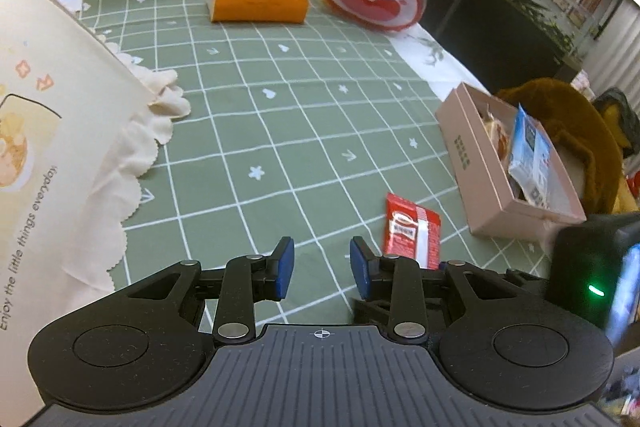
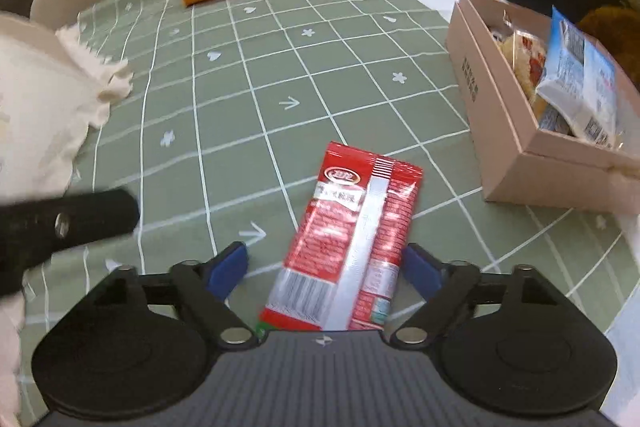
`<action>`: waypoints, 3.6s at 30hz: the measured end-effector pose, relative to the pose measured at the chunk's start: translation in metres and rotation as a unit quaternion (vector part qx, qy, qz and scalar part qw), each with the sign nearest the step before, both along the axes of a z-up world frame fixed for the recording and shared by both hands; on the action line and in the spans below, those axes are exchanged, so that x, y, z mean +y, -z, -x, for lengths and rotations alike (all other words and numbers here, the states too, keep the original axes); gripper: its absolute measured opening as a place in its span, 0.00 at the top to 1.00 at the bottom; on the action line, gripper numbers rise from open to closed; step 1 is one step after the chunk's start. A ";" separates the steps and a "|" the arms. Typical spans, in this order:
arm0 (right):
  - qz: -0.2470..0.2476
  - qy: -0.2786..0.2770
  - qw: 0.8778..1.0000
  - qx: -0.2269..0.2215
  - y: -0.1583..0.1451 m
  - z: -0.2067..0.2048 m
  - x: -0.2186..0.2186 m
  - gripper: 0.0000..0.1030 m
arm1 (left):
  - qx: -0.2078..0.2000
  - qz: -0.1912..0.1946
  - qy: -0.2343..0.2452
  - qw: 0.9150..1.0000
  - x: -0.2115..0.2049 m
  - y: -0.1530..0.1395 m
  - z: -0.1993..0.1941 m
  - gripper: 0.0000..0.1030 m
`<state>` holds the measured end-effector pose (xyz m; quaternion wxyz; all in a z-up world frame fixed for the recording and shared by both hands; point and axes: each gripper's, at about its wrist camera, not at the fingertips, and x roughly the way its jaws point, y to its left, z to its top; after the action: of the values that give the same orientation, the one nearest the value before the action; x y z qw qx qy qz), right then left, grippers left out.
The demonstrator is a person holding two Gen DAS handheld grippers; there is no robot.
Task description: Organize snacks
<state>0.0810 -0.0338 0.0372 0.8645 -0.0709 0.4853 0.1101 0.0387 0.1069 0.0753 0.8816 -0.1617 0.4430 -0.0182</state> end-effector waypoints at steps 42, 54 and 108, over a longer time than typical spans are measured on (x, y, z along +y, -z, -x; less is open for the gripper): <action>-0.091 0.201 0.972 -0.082 -0.031 0.040 -0.146 0.23 | -0.093 -0.068 0.211 0.971 -0.069 0.059 0.007 0.66; 0.013 0.277 0.954 -0.116 0.020 0.068 -0.121 0.00 | -0.149 -0.094 0.245 0.953 -0.097 0.074 -0.003 0.64; 0.010 0.291 0.942 -0.164 0.029 0.077 -0.125 0.00 | -0.171 -0.110 0.257 0.945 -0.104 0.079 -0.004 0.64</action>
<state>0.0036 -0.1589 0.0081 0.9257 0.0475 0.3374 -0.1644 0.0427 0.0030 -0.0033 0.9219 0.0608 0.3110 -0.2231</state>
